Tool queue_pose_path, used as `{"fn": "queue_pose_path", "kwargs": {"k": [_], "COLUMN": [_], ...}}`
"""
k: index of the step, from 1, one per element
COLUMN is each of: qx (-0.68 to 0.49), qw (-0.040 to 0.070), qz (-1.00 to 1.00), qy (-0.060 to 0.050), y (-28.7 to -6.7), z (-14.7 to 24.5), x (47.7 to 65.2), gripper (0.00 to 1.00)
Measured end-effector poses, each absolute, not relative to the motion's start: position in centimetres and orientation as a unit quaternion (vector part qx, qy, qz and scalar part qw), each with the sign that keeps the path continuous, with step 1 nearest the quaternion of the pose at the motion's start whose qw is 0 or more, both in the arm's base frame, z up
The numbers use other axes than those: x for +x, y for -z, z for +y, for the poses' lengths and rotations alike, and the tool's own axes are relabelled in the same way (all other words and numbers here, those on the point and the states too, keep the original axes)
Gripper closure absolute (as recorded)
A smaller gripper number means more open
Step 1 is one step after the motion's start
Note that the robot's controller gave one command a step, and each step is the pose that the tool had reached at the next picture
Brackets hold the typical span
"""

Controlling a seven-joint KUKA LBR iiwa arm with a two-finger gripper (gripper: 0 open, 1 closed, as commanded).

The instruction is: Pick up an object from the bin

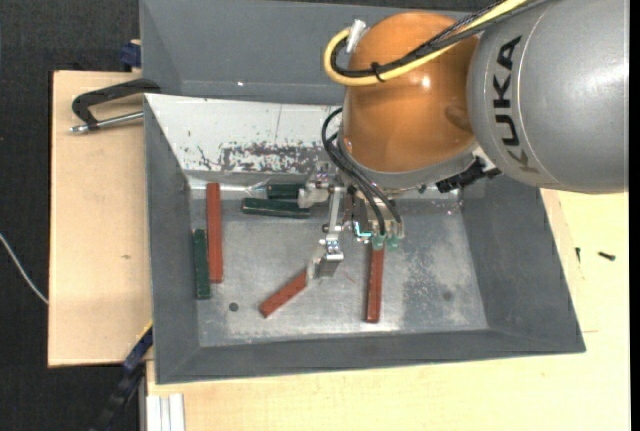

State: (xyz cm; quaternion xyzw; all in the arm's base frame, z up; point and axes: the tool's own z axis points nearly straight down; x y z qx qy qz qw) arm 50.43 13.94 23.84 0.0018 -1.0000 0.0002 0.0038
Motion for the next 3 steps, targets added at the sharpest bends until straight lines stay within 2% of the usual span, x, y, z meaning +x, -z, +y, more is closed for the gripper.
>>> {"fn": "queue_pose_path", "kwargs": {"k": [1,2,3], "qx": [0.001,0.013,-0.045], "qw": [-0.001,-0.003,0.001], "qz": [-1.000,-1.000,-0.999], "qy": [0.001,0.001,0.001], "y": [-24.3,-19.0,-7.9], "z": [13.9,12.8,12.7], "x": [50.6,50.2,50.6], "gripper": [0.00,0.00,1.00]}}
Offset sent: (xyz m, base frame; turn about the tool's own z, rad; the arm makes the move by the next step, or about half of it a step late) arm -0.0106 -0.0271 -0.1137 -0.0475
